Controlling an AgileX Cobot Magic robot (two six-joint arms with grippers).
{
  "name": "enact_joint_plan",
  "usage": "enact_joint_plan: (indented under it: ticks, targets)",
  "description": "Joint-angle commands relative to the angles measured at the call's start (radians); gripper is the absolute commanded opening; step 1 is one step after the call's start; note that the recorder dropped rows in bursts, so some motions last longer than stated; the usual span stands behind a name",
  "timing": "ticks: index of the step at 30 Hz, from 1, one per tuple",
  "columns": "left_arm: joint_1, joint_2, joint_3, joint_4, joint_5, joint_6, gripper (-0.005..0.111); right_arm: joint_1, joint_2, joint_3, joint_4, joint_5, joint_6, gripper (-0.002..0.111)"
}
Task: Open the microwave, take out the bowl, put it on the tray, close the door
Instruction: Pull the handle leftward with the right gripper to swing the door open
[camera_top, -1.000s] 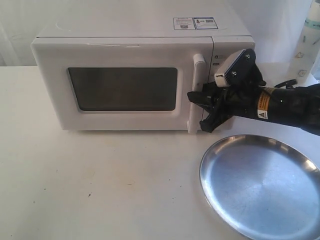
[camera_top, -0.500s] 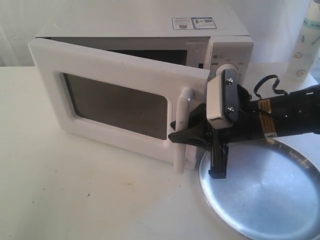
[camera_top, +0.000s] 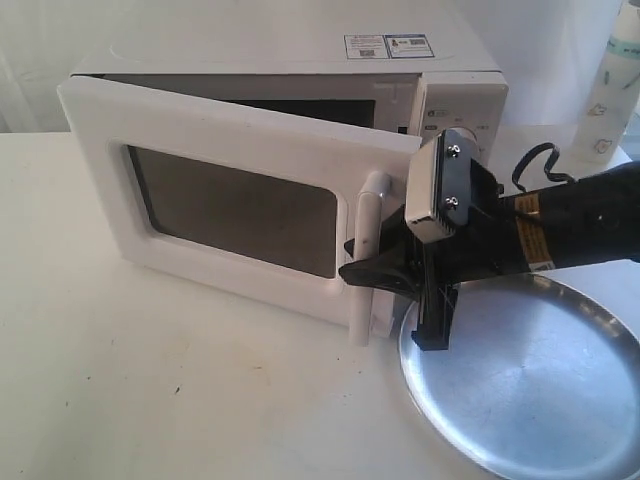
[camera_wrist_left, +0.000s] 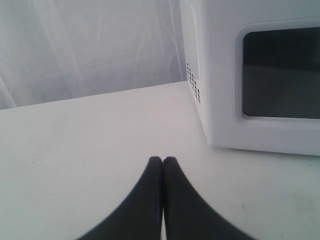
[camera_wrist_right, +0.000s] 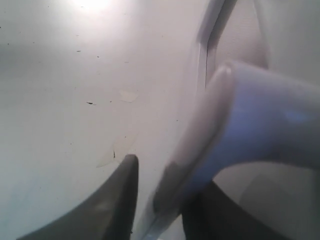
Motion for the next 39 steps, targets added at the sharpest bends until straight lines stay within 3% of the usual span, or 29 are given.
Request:
enact_joint_plan:
  ticks: [1, 2, 9, 11, 12, 13, 16, 18, 20, 22, 29, 36, 39]
  targets:
    - [-0.005, -0.002, -0.003, -0.007, -0.005, 0.0, 0.0, 0.003, -0.051, 0.003, -0.092, -0.049, 0.164, 0.032]
    - [-0.005, -0.002, -0.003, -0.007, -0.005, 0.0, 0.0, -0.007, -0.075, 0.013, -0.092, -0.003, 0.295, 0.032]
    - [-0.005, -0.002, -0.003, -0.007, -0.005, 0.0, 0.0, -0.031, -0.241, 0.162, -0.092, 0.301, 0.613, 0.032]
    - [-0.005, -0.002, -0.003, -0.007, -0.005, 0.0, 0.0, -0.031, -0.293, 0.188, -0.092, 0.274, 0.538, 0.018]
    - [-0.005, -0.002, -0.003, -0.007, -0.005, 0.0, 0.0, -0.031, -0.314, 0.188, -0.092, 0.227, 0.475, 0.004]
    - [-0.005, -0.002, -0.003, -0.007, -0.005, 0.0, 0.0, -0.031, -0.338, 0.186, -0.092, 0.195, 0.441, 0.0]
    - [-0.005, -0.002, -0.003, -0.007, -0.005, 0.0, 0.0, -0.031, -0.417, 0.186, 0.049, 0.336, 0.403, 0.0]
    - [-0.005, -0.002, -0.003, -0.007, -0.005, 0.0, 0.0, -0.031, -0.458, 0.179, 0.185, 0.549, 0.378, 0.0]
    - [-0.005, -0.002, -0.003, -0.007, -0.005, 0.0, 0.0, -0.031, -0.468, 0.154, 0.344, 0.743, 0.295, 0.0]
    - [-0.005, -0.002, -0.003, -0.007, -0.005, 0.0, 0.0, -0.031, -0.456, 0.113, 0.408, 0.828, 0.185, 0.0]
    - [-0.005, -0.002, -0.003, -0.007, -0.005, 0.0, 0.0, -0.031, -0.306, -0.026, 0.406, 0.587, 0.066, 0.0]
    - [-0.005, -0.002, -0.003, -0.007, -0.005, 0.0, 0.0, -0.031, -0.106, -0.154, 0.483, 0.629, 0.009, 0.0]
    - [-0.005, -0.002, -0.003, -0.007, -0.005, 0.0, 0.0, -0.031, -0.045, -0.152, 0.466, 0.479, 0.015, 0.0]
